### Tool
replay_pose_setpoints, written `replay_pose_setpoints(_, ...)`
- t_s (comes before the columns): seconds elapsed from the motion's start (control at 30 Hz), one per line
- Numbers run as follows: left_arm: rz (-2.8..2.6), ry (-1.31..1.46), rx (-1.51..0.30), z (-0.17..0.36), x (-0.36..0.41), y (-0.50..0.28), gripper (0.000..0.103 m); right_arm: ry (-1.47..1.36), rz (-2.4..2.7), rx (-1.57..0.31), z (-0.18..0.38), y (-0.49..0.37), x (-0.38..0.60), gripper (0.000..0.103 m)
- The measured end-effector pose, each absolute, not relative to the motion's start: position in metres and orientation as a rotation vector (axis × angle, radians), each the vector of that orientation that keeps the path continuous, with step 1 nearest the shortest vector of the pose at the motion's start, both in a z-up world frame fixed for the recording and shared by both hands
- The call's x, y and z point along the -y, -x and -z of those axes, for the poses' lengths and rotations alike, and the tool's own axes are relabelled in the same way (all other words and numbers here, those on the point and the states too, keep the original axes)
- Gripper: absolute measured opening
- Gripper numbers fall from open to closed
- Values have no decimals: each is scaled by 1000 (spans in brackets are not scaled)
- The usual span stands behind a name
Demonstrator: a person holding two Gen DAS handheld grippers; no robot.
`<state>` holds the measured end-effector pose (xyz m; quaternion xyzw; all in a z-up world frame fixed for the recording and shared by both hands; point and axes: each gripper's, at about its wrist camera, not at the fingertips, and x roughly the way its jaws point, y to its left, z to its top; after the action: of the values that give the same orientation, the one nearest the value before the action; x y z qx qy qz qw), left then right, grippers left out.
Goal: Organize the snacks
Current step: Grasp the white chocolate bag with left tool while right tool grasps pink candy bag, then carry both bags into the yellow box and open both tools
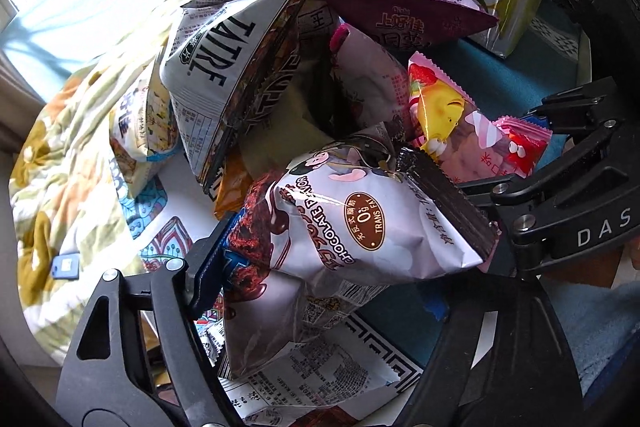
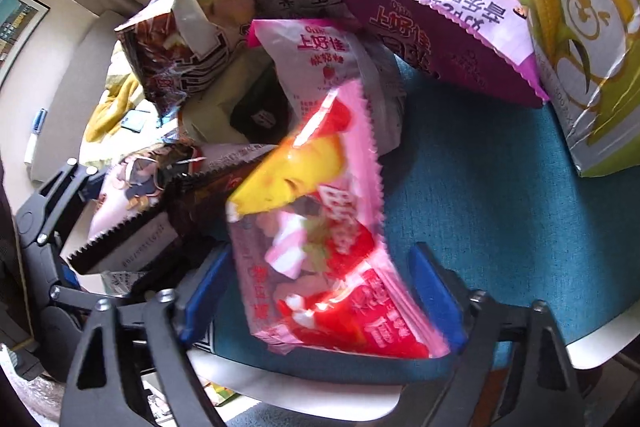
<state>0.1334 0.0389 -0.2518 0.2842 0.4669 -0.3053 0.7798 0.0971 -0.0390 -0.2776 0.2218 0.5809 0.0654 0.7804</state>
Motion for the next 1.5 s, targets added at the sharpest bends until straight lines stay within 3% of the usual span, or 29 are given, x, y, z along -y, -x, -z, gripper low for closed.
replay_pose_setpoints(0.27,664,-632,-992,244,-38,-123,70,-484,-140,-1241,264,-82,62,62)
replay_pose_setpoints(0.67,639,-595,-947,205,-38,-103,68,-429,-123,-1172,219,-58,88,62)
replay_pose_setpoints(1.03,649,-507,-834,133,-25,-96,68,-396,-47,-1055,148,-22,115,62)
replay_pose_setpoints(1.5,492,-298,-740,66,90,-163,68,-314,-50,-874,63,-57,225,62)
